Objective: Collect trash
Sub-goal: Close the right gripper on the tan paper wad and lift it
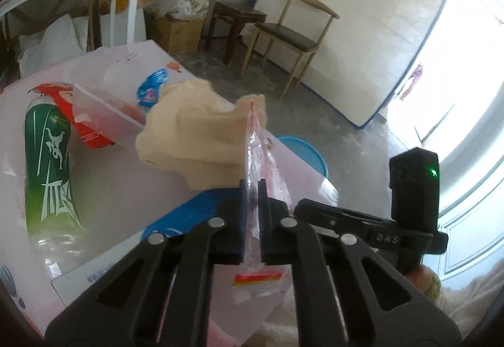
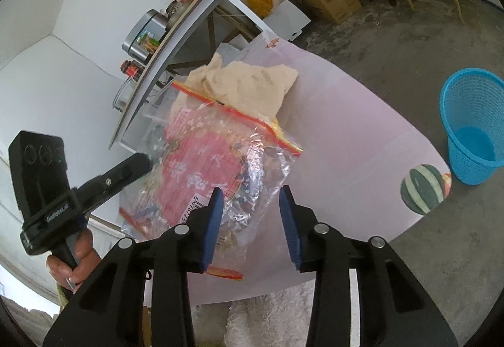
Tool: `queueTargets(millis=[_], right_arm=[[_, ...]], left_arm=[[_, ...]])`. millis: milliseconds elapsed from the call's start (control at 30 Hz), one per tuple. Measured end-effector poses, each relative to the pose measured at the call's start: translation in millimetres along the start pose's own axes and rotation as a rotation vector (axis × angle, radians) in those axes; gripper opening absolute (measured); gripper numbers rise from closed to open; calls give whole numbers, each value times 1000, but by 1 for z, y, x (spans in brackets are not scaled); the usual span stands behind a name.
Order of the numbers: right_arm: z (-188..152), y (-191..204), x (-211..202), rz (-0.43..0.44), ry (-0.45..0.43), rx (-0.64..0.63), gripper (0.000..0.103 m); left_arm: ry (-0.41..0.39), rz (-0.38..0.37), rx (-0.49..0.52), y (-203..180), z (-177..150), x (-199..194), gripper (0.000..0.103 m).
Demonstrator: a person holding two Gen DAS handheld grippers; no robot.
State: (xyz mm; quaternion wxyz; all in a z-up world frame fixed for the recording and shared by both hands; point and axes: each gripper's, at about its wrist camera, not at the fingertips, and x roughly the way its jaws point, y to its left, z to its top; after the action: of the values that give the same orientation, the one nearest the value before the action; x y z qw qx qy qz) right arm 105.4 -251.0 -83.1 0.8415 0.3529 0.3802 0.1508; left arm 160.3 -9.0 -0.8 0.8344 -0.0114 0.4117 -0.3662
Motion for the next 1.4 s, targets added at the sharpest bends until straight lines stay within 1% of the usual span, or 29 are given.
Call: queueTargets(millis=[33,167,233,300,333,367,400,467,500,567,633,667,733,833,900,1000,1067,1200,1233,1267,1300,1367,1400], right_arm=[[0,0,-2,-3,-5,-3,36],[3,1,-21,-23,-49,-13,37],[7,0,-38,-33,-90,-15,37],[11,-1,-52,-34,-122,-14,40],[15,-1,-60,-36,-144,-14,49],[17,0,-65,-39,-154,-16,55],[21,1,-70,-46,-169,-24,58],[28,5,-73,-61,-172,-40,71],[31,7,-72,-63,-166,-48,73],[38,12,-66,-70,-160,-60,85],[46,17,-55,-76,-135,-59,87],[50,20,-49,-63,-124,-60,91],[59,25,-34,-43,-100,-65,95],[73,30,-8,-32,-70,-59,96],[81,32,11,-40,-43,-61,97],[92,33,41,-43,16,-51,97],[95,34,52,-46,41,-56,96],[98,48,63,-139,42,-147,96],[99,54,65,-176,35,-188,94],[99,58,66,-200,33,-216,87],[98,61,67,-219,35,-238,83],[97,66,70,-259,47,-275,71],[97,68,72,-265,58,-285,68]], left_arm=[[-11,-10,4,-3,-1,-2,1],[-54,-35,5,-13,-7,-14,0],[-74,-61,-11,-14,-12,-25,0],[-98,-100,-42,-10,-13,-35,0],[-109,-123,-59,-8,-13,-40,0],[-122,-150,-78,-5,-15,-46,0],[-139,-183,-103,-1,-17,-54,0],[-170,-229,-142,6,-18,-65,0],[-198,-248,-173,13,-19,-73,0],[-241,-249,-208,22,-21,-87,0],[-287,-224,-231,32,-25,-105,0],[-308,-211,-241,37,-27,-114,0],[-333,-185,-259,45,-27,-125,0],[-368,-139,-296,59,-30,-138,0],[-388,-117,-320,66,-33,-144,0],[-408,-101,-342,74,-36,-151,0],[-415,-89,-352,79,-39,-152,0],[-419,-80,-374,91,-49,-154,0],[-419,-79,-378,92,-52,-156,0],[-419,-78,-381,95,-52,-156,0],[-419,-79,-385,98,-53,-155,0],[-422,-83,-388,100,-53,-156,0],[-424,-84,-388,101,-53,-156,0]])
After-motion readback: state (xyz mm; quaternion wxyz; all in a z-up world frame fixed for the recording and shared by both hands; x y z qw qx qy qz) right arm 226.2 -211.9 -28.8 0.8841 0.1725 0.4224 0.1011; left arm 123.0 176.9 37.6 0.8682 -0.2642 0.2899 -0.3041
